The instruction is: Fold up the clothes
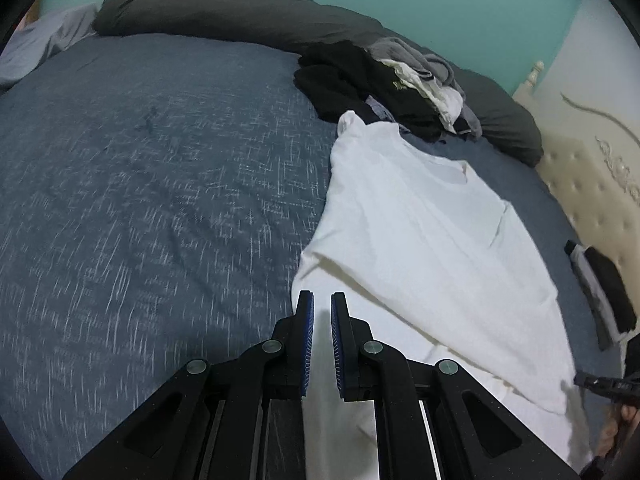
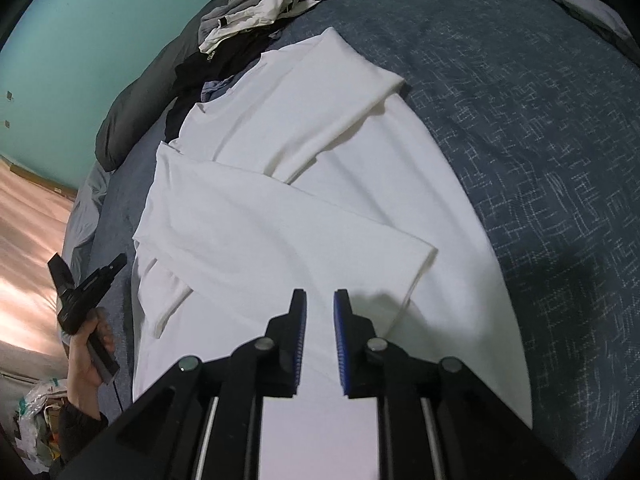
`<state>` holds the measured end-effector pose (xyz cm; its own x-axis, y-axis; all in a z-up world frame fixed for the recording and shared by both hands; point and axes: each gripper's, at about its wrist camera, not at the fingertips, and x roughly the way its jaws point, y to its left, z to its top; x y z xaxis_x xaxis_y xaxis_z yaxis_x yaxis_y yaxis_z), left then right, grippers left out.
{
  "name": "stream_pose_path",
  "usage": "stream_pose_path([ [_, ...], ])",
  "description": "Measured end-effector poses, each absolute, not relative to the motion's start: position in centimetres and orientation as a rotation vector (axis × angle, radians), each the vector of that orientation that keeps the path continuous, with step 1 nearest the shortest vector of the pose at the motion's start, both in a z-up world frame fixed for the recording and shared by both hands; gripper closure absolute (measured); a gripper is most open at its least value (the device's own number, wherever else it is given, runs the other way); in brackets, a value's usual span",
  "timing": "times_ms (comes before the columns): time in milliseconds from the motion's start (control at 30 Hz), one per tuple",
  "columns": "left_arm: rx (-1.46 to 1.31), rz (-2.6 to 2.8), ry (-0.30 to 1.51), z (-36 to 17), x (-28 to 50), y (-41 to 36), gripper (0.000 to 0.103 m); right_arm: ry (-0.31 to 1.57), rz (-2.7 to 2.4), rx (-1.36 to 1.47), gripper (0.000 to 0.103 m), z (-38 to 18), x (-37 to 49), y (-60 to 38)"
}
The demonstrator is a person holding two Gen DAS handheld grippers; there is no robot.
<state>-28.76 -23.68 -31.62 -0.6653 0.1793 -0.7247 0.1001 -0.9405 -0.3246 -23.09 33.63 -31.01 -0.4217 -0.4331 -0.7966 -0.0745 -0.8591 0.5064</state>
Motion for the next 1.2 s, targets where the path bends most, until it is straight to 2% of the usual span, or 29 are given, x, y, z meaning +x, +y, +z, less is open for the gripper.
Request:
stream_pose_path([
  [367,-1.262,2.766,-0.52,-33.3,-30.9,-24.7,0.094,-0.715,-2.386,1.556,0.09,-31.4,-23.7,34.4],
  [400,-1.256,2.766,-0.519,-33.3,-30.8,-24.7,0.101,-0.715,-2.387,1.557,0.09,-31.4,-23.7,34.4],
  [433,-1.248,2.772,-0.524,-33.3,-30.7,-24.7,0.103,-0.715,-2.386,1.556,0.09,-31.4,-23.8,34.4],
  [867,-1.19,2.766,-0.688,-32.4,-29.5,-27.0,0.103,-0.681,-2.39,1.516,0.09,-30.9,-25.4,33.2],
  [933,-1.179,2.756,-0.683,-32.1,-29.5,-26.6,0.102,-0.67,-2.399,1.503,0.084,-30.7,-26.3,33.3],
  [1000,-1.167,2.751,-0.684,-31.9,-29.6,-26.3,0.095,-0.646,-2.409,1.493,0.073,-30.6,-27.4,33.3],
  [1033,-1.16,2.747,-0.686,-31.9,-29.6,-26.2,0.091,-0.639,-2.41,1.487,0.073,-30.5,-28.0,33.4],
  [1067,-1.162,2.739,-0.691,-32.0,-29.7,-26.1,0.08,-0.626,-2.414,1.479,0.073,-30.4,-28.6,33.3],
  [1100,-1.169,2.73,-0.701,-32.2,-29.9,-26.0,0.074,-0.61,-2.42,1.471,0.073,-30.2,-29.2,33.2],
  [1200,-1.18,2.707,-0.739,-32.9,-30.1,-26.1,0.074,-0.546,-2.419,1.463,0.073,-29.7,-31.2,32.0],
])
